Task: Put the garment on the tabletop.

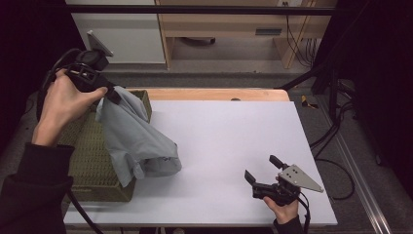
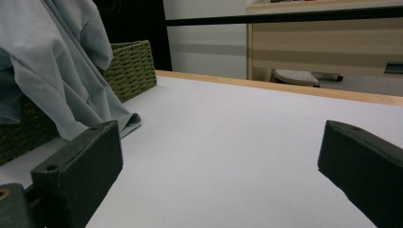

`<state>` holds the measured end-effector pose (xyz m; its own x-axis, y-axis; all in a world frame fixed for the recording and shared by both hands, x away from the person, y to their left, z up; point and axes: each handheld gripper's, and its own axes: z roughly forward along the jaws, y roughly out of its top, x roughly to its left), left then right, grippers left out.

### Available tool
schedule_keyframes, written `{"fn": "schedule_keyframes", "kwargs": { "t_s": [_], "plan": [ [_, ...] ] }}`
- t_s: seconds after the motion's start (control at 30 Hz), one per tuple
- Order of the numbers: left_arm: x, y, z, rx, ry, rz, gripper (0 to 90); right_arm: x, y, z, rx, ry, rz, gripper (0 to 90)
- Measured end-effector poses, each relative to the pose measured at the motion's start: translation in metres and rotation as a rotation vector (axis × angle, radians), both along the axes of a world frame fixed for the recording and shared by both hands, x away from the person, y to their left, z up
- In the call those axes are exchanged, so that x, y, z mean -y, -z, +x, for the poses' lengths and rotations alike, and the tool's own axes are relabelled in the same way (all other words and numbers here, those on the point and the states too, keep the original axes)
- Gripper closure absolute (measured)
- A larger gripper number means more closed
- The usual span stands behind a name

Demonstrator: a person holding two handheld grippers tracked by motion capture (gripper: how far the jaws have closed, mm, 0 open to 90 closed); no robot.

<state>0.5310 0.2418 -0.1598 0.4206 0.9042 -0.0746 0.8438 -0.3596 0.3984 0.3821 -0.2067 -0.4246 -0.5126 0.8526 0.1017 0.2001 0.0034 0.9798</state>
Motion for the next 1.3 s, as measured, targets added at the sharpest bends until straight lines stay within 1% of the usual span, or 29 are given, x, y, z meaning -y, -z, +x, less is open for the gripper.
{"fn": "schedule_keyframes", "kwargs": {
  "t_s": [0.23, 0.3, 0.4, 0.5, 0.53, 0.63, 0.8, 0.83, 0.87, 0.9, 1.0, 1.07, 1.1, 1.13, 1.17, 1.2, 1.23, 1.27, 1.3],
  "plan": [
    [0.035, -0.004, -0.002, 0.02, 0.071, 0.007, 85.0, 0.0, 0.0, -0.001, -0.012, -0.005, 0.002, 1.3],
    [0.045, -0.005, -0.003, 0.028, 0.092, 0.007, 85.1, 0.001, 0.0, -0.001, -0.005, -0.01, -0.003, 1.3],
    [0.06, -0.006, -0.005, 0.028, 0.128, 0.005, 85.1, 0.002, -0.001, -0.002, -0.003, -0.009, 0.004, 1.3],
    [0.077, -0.007, -0.008, 0.036, 0.173, 0.009, 85.1, 0.002, -0.001, -0.002, -0.002, -0.009, 0.003, 1.3],
    [0.08, -0.007, -0.01, 0.037, 0.177, 0.01, 85.1, 0.002, -0.001, -0.002, 0.0, -0.008, 0.005, 1.3],
    [0.095, -0.007, -0.013, 0.038, 0.2, 0.008, 85.1, 0.001, -0.002, -0.003, 0.004, -0.008, 0.004, 1.3],
    [0.118, -0.002, -0.015, 0.032, 0.255, 0.028, 85.1, 0.002, -0.002, -0.003, -0.003, -0.011, 0.002, 1.2],
    [0.123, -0.001, -0.015, 0.031, 0.265, 0.033, 85.1, 0.001, -0.002, -0.003, -0.007, -0.014, 0.007, 1.2],
    [0.127, 0.0, -0.016, 0.029, 0.274, 0.038, 85.1, 0.0, -0.002, -0.004, -0.018, -0.019, 0.024, 1.2],
    [0.132, 0.001, -0.016, 0.029, 0.283, 0.043, 85.1, 0.0, -0.002, -0.004, -0.01, -0.017, 0.015, 1.2],
    [0.148, 0.001, -0.017, 0.028, 0.313, 0.038, 85.1, 0.001, -0.001, -0.003, -0.006, -0.019, -0.004, 1.2],
    [0.157, 0.0, -0.018, 0.032, 0.329, 0.039, 85.1, 0.001, -0.001, -0.003, -0.01, -0.015, -0.002, 1.2],
    [0.163, 0.0, -0.018, 0.025, 0.336, 0.033, 85.1, 0.001, -0.001, -0.003, -0.007, -0.017, 0.003, 1.2],
    [0.167, -0.001, -0.019, 0.031, 0.347, 0.036, 85.0, 0.002, 0.0, -0.002, 0.003, -0.019, 0.002, 1.2],
    [0.172, -0.001, -0.02, 0.024, 0.355, 0.032, 85.1, 0.003, -0.001, -0.003, -0.005, -0.016, 0.006, 1.2],
    [0.178, -0.001, -0.022, 0.028, 0.37, 0.043, 85.0, 0.003, -0.002, -0.003, -0.01, -0.014, 0.003, 1.2],
    [0.183, -0.001, -0.023, 0.029, 0.38, 0.041, 85.1, 0.002, -0.003, -0.004, -0.013, -0.019, 0.026, 1.2],
    [0.185, -0.001, -0.023, 0.031, 0.398, 0.05, 85.1, 0.003, -0.002, -0.003, 0.0, -0.015, 0.012, 1.2],
    [0.189, 0.0, -0.024, 0.032, 0.401, 0.047, 85.1, 0.003, -0.002, -0.003, 0.003, -0.016, 0.011, 1.2]
  ]
}}
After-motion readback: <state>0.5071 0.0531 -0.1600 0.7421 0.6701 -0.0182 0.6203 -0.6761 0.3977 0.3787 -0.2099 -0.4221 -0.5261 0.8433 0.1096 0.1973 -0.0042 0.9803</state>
